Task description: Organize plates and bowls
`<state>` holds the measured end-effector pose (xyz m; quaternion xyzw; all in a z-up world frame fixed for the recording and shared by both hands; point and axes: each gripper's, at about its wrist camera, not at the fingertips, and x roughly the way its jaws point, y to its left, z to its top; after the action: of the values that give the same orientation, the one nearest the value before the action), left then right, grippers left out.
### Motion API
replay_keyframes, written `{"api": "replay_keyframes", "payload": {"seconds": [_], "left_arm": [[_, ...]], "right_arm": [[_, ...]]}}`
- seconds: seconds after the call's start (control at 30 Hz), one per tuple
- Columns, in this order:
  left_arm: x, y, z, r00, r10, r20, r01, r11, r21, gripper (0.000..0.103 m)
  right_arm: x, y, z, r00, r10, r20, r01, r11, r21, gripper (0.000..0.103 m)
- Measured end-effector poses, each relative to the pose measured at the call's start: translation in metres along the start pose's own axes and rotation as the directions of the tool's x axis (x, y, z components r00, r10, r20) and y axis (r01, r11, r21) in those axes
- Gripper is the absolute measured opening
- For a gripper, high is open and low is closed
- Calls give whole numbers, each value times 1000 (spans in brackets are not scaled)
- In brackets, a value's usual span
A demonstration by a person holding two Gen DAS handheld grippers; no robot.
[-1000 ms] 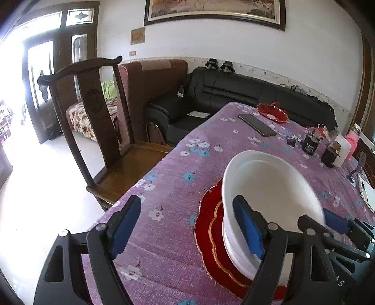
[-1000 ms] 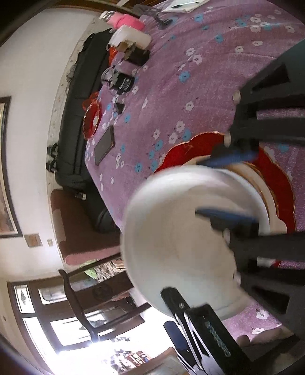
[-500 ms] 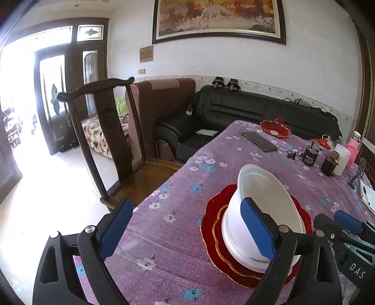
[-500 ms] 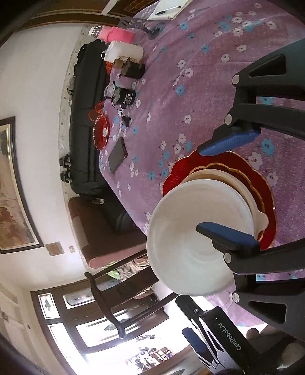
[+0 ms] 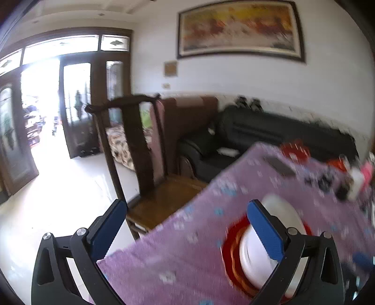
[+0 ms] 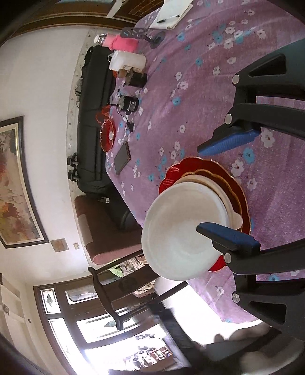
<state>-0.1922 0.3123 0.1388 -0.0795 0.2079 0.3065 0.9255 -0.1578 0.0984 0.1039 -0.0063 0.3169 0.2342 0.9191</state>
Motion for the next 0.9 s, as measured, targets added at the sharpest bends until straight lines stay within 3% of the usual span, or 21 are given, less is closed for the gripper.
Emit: {"api": "replay_keyframes", "payload": {"seconds": [0.07, 0.13, 0.3, 0.47, 0.53, 0.67, 0.77, 0.9], "left_arm": [[11, -7, 8, 999, 48, 14, -49, 999, 23, 103], [28, -19, 7, 998, 53, -26, -51, 996, 71, 103], [62, -40, -19, 987, 130, -99, -107, 971, 213, 103], [82, -29, -32, 973, 134, -186, -97, 976, 196, 103], [78, -22, -31, 976, 84, -202, -54, 987, 149, 103], [39, -10, -22, 990, -17, -137, 25, 998, 56, 103], [-5, -6, -20, 998, -47, -28, 48, 998, 31, 103], [-55, -7, -20, 994, -61, 95, 59, 998, 22, 103]], "right_arm": [[-3, -1, 0, 1000, 0, 3, 0, 1000, 7, 64], [-7, -2, -1, 1000, 2, 4, -2, 1000, 14, 64], [-11, -5, -1, 1000, -7, 9, 6, 1000, 13, 64], [-11, -8, 0, 1000, -9, 8, 9, 1000, 24, 64], [-12, -8, -1, 1000, -2, 9, 2, 1000, 29, 64], [-10, -5, -3, 1000, 9, 8, -10, 999, 32, 65], [-9, -1, -6, 1000, 25, 7, -26, 999, 32, 66], [-12, 7, -10, 999, 36, 13, -37, 999, 23, 66]]}}
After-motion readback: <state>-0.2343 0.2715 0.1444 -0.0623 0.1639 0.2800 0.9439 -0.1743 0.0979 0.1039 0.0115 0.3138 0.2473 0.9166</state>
